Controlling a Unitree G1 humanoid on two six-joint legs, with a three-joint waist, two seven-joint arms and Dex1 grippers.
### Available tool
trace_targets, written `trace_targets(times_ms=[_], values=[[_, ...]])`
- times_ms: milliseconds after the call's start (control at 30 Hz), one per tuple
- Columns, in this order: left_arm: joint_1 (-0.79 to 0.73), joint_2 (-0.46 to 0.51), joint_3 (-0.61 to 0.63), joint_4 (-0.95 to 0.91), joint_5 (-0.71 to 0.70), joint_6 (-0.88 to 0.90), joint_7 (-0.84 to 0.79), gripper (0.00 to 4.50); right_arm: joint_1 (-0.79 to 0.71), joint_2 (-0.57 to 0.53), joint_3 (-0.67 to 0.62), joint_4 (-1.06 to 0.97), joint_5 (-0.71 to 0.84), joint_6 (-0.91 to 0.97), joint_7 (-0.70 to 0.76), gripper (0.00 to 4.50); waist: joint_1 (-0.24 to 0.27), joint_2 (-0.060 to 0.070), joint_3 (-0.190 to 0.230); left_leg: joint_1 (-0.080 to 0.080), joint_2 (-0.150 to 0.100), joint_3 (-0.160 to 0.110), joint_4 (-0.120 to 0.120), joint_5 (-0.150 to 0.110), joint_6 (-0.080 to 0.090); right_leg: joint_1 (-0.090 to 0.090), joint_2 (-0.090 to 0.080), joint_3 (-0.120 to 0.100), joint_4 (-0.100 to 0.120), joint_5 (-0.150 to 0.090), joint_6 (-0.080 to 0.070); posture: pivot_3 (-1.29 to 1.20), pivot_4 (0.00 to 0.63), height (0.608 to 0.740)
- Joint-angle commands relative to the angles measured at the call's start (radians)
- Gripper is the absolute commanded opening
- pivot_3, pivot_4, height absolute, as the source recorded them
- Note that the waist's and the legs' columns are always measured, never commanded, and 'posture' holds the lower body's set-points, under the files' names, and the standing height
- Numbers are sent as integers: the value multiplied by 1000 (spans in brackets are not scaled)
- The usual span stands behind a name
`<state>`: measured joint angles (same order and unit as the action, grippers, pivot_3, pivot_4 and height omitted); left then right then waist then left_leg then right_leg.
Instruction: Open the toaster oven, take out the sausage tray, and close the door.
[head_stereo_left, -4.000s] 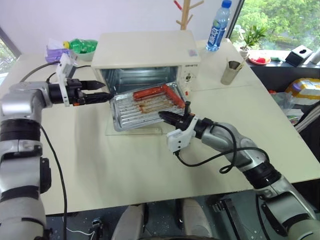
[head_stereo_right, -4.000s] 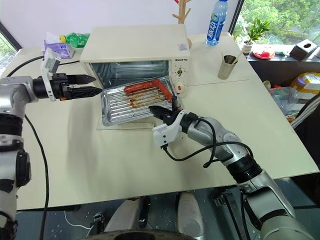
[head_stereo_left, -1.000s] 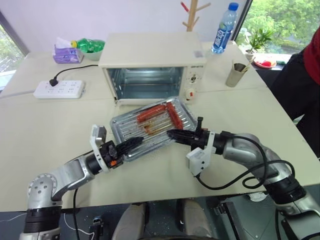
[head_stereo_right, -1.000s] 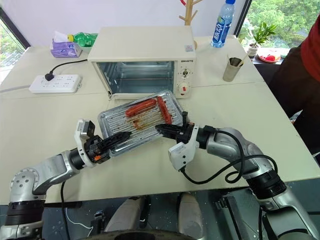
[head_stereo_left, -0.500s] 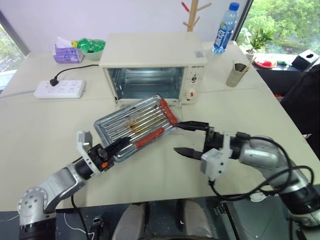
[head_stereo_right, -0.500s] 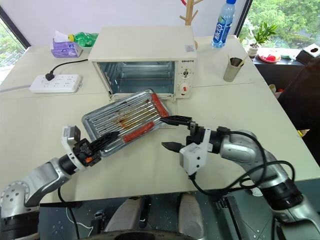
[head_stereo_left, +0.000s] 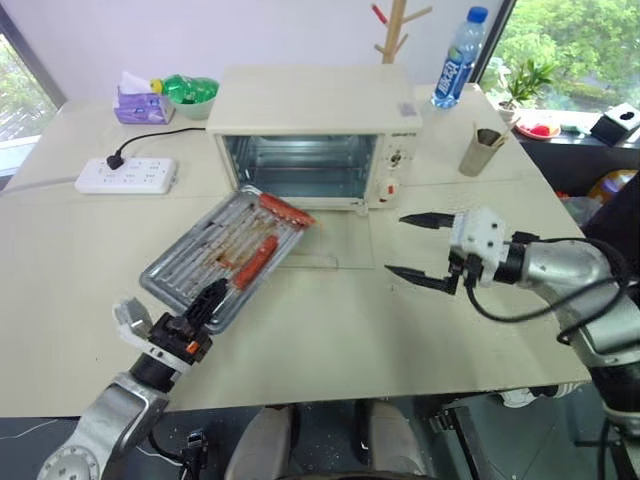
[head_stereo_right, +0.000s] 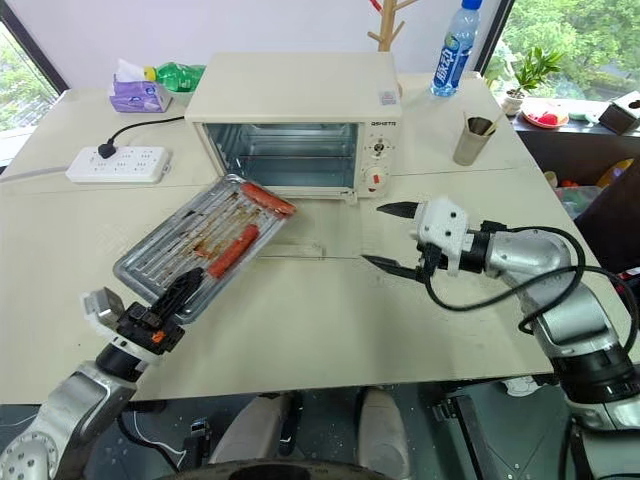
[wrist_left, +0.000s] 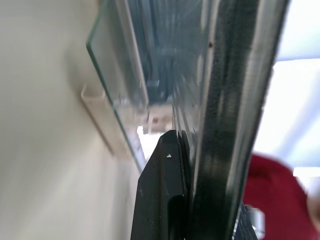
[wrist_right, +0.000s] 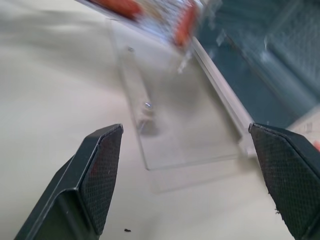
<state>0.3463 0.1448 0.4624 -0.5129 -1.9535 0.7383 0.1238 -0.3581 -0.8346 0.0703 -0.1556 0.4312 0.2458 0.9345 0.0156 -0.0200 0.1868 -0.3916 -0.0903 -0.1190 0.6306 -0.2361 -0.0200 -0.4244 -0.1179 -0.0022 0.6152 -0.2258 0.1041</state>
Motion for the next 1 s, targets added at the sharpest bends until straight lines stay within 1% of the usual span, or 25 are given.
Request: trace_targets(times_ms=[33,233,267,333,367,400,433,467,533,867,1000], values=[[29,-20,44,-98,-19,-85,-4,0,-45,27,-8,57,2,55,16,4138,0,0,0,0,0,1,0,0,1,0,0,0,0,0,0,0,150,740],[103,-53,93,-138,-19,-185,-31,0,-115,92,7,201,-69,61,19,4138,-2,0,0,0,0,4,0,-2,3,0,0,0,-3,0,0,0,150,740],[114,-65,105,-139,-19,-203,-35,0,-124,104,13,225,-82,52,24,3900,-2,0,0,0,0,4,0,-2,3,0,0,0,-3,0,0,0,150,740],[138,-84,117,-143,-19,-230,-46,0,-137,127,21,268,-108,32,29,3324,-2,0,0,0,0,4,0,-2,4,0,0,0,-3,0,0,0,150,740],[149,-89,118,-145,-19,-239,-49,0,-140,136,27,287,-121,21,33,2809,-2,0,0,0,0,4,0,-2,4,0,0,0,-3,0,0,0,150,740],[157,-93,116,-147,-19,-246,-51,0,-141,143,31,304,-136,5,37,2157,-1,-1,0,0,0,4,0,-2,4,0,0,0,-3,0,0,0,150,740],[165,-97,113,-149,-19,-252,-55,0,-141,152,35,321,-149,-9,38,1711,0,-1,0,-1,0,4,0,-3,4,0,0,0,-3,0,0,0,150,740],[172,-97,110,-150,-19,-257,-56,0,-141,160,38,336,-158,-17,38,1132,0,-1,0,-1,0,4,0,-3,4,0,0,0,-3,0,0,0,150,740],[182,-97,102,-152,-19,-265,-55,0,-141,178,40,359,-174,-30,35,127,-1,-1,0,-1,-1,5,1,-3,4,0,0,0,-3,0,0,0,150,740],[194,-72,110,-176,-19,-308,-39,0,-132,288,67,434,-263,-111,-7,127,-2,-1,0,0,0,5,0,-3,4,0,1,0,-3,0,0,0,150,740],[185,-55,116,-173,-19,-319,-31,0,-146,326,69,426,-269,-98,-17,127,-3,-1,0,0,0,5,1,-3,4,0,1,0,-3,0,0,0,150,740]])
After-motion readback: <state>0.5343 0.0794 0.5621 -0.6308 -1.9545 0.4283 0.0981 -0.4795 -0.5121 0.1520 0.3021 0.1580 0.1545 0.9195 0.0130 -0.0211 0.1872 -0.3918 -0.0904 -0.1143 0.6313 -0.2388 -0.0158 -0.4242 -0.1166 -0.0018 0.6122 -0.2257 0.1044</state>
